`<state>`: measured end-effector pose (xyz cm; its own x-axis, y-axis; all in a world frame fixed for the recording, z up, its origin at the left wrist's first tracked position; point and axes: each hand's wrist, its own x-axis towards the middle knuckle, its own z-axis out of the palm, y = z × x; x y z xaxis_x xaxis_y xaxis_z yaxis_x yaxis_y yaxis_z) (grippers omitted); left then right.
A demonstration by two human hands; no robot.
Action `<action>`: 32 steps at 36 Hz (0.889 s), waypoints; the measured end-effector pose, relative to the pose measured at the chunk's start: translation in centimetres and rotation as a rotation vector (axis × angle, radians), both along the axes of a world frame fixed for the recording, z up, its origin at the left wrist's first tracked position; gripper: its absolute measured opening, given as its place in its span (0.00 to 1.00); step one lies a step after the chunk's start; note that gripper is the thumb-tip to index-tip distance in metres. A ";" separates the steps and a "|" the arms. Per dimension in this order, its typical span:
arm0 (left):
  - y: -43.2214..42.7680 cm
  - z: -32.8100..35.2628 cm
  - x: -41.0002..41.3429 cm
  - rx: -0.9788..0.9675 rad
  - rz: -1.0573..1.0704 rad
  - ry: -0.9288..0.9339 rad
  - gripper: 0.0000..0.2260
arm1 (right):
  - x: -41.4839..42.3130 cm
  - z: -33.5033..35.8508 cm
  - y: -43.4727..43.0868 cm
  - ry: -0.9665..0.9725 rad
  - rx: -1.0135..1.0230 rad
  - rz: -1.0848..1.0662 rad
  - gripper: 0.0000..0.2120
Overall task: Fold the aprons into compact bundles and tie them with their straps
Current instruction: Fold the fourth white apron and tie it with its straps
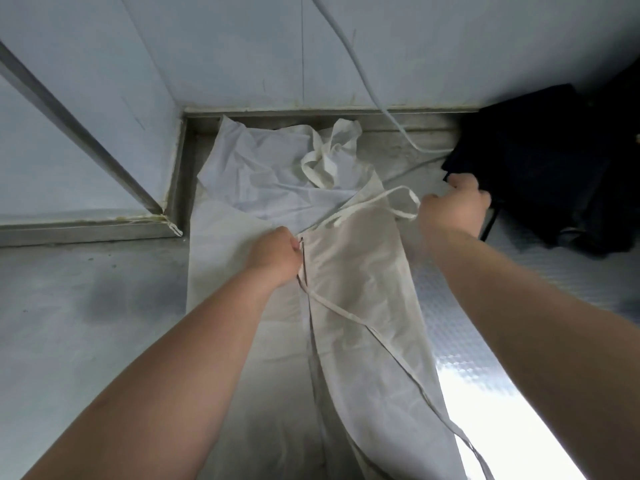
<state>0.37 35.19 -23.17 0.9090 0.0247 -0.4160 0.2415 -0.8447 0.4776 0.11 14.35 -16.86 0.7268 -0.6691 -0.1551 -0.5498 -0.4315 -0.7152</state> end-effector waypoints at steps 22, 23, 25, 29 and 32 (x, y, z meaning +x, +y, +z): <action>3.8 0.0 0.2 -0.373 0.287 -0.006 0.06 | -0.1 -5.8 7.4 0.422 -0.055 0.899 0.35; 4.6 0.4 0.4 -0.335 0.293 -0.035 0.05 | -0.1 -5.8 7.6 0.416 -0.062 0.891 0.35; 6.2 1.0 0.8 -0.199 0.333 -0.153 0.04 | -0.1 -5.7 7.7 0.417 -0.075 0.867 0.34; 9.9 2.4 0.8 0.109 0.487 -0.303 0.10 | -0.2 -5.6 8.2 0.471 -0.103 0.833 0.33; 12.6 3.2 0.0 0.265 0.547 -0.297 0.13 | -0.2 -5.6 8.4 0.477 -0.118 0.822 0.33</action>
<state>0.36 47.80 -19.97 0.8117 0.5802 -0.0669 0.5577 -0.7362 0.3834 -0.09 22.76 -22.43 0.8541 -0.0080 -0.5201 -0.2648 -0.8673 -0.4215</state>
